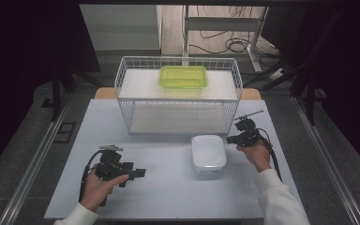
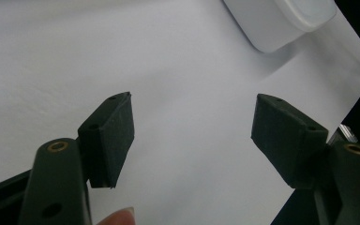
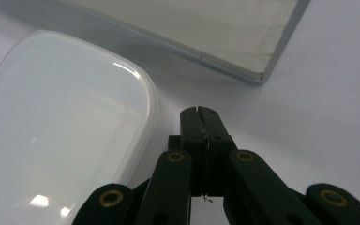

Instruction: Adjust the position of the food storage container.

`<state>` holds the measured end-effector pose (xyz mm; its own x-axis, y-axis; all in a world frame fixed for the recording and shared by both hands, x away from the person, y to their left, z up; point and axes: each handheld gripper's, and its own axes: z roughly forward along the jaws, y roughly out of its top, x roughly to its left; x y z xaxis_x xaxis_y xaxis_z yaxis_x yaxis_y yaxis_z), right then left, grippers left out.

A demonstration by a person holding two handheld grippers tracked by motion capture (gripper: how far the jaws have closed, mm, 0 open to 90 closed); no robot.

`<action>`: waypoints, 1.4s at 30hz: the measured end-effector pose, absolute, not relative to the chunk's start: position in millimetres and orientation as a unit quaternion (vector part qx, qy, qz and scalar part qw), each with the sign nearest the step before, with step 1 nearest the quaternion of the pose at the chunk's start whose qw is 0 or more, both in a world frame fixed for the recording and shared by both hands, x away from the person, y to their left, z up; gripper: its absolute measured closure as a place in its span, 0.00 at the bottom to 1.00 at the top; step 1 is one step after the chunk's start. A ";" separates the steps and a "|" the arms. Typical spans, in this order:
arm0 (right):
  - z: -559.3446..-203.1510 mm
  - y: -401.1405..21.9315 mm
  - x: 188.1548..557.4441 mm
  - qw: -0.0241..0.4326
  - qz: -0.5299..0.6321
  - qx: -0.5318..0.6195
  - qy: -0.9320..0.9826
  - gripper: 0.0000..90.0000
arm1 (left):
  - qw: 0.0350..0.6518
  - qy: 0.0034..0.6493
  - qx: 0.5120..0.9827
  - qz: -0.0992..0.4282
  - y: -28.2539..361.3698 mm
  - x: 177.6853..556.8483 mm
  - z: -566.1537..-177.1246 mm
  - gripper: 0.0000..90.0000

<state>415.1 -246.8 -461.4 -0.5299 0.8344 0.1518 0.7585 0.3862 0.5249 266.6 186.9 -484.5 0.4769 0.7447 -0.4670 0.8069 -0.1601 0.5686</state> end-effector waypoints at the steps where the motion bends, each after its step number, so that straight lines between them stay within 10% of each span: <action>1: -462.6 -245.0 416.2 0.070 0.273 0.477 0.833 0.99 | 0.400 0.510 0.760 -0.040 186.8 266.7 -484.7 0.33; 42: -467.0 -98.6 405.1 0.056 0.267 0.280 0.920 0.99 | 0.402 0.518 0.753 -0.052 194.6 269.5 -488.7 0.33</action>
